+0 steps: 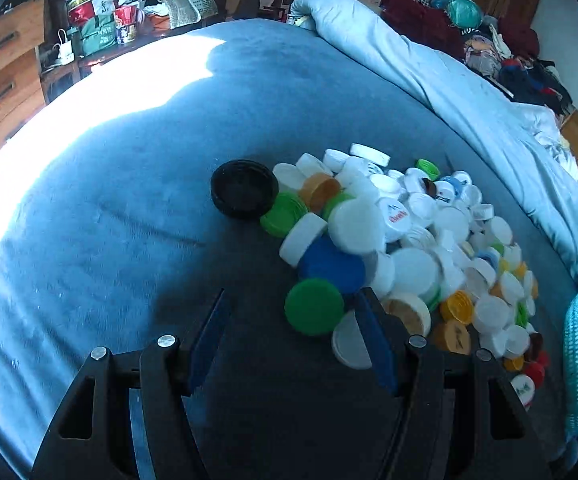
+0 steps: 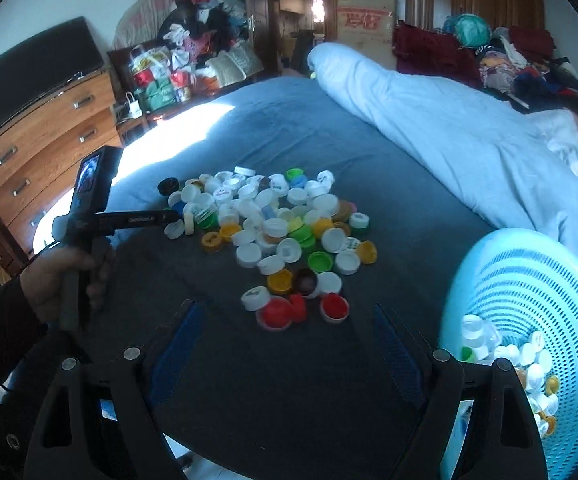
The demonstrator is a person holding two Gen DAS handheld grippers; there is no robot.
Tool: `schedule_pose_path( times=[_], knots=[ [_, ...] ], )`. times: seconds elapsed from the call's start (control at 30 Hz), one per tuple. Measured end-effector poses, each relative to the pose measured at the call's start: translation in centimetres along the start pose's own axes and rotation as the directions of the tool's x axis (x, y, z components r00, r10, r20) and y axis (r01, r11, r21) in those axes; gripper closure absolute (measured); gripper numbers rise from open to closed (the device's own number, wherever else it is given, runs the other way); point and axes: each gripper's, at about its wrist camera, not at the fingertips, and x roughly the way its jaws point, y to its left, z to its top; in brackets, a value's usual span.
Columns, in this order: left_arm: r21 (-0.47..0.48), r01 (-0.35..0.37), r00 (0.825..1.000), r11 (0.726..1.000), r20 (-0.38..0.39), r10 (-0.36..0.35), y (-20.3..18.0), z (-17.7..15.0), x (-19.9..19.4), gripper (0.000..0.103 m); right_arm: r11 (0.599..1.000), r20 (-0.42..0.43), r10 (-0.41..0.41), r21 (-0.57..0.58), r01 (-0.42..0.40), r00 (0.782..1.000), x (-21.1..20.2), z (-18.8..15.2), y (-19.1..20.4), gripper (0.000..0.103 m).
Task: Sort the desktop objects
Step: 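Move both open tools back over the cap pile, then grasp a green cap with the left tool while the right tool grasps a cream cap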
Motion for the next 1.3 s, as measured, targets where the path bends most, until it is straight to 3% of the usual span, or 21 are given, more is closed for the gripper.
schedule_pose_path(
  times=[0.03, 0.07, 0.17, 0.37, 0.5, 0.67, 0.83, 0.9, 0.97, 1.3],
  knots=[
    [0.009, -0.015, 1.000, 1.000, 0.003, 0.015, 0.0, 0.0, 0.0, 0.057, 1.000, -0.011, 0.010, -0.001, -0.010, 1.000, 0.4, 0.2, 0.3, 0.014],
    [0.010, -0.011, 1.000, 1.000, 0.006, 0.011, 0.3, 0.1, -0.1, 0.080, 1.000, -0.018, 0.021, -0.006, -0.021, 1.000, 0.8, 0.6, 0.8, 0.018],
    [-0.042, 0.034, 0.999, 0.999, 0.014, -0.034, 1.9, -0.2, -1.4, 0.078, 0.999, -0.022, 0.039, -0.025, -0.040, 0.999, 1.8, 1.4, 1.9, 0.030],
    [-0.087, 0.008, 0.997, 0.996, 0.077, -0.001, 4.7, -1.3, -3.2, 0.078, 0.980, -0.065, 0.189, -0.046, -0.193, 0.980, 7.5, 3.8, 5.3, 0.049],
    [-0.113, 0.013, 0.998, 0.993, 0.064, -0.006, 5.9, -1.5, -2.4, 0.078, 0.971, -0.070, 0.211, -0.103, -0.217, 0.975, 12.0, 5.8, 7.8, 0.050],
    [-0.100, 0.009, 0.997, 0.995, 0.079, -0.001, 5.7, -1.8, -1.9, 0.078, 0.968, -0.143, 0.222, -0.082, -0.236, 0.964, 17.7, 7.7, 9.2, 0.050],
    [-0.094, 0.023, 0.995, 0.995, 0.094, -0.014, 5.8, -2.1, -1.8, 0.078, 0.977, -0.187, 0.165, -0.101, -0.186, 0.968, 21.1, 7.7, 10.5, 0.050],
    [-0.093, 0.027, 0.995, 0.995, 0.095, -0.018, 5.9, -2.1, -1.7, 0.078, 0.980, -0.189, 0.162, -0.084, -0.180, 0.969, 21.8, 7.4, 10.2, 0.053],
    [-0.092, 0.027, 0.995, 0.995, 0.097, -0.018, 5.8, -2.1, -1.7, 0.078, 0.981, -0.189, 0.167, -0.064, -0.182, 0.968, 22.0, 7.4, 9.9, 0.067],
    [-0.126, 0.060, 0.996, 0.990, 0.078, -0.050, 5.8, -1.5, -3.0, 0.078, 0.977, -0.111, 0.196, -0.067, -0.204, 0.974, 15.9, 8.8, 9.9, 0.067]
  ],
)
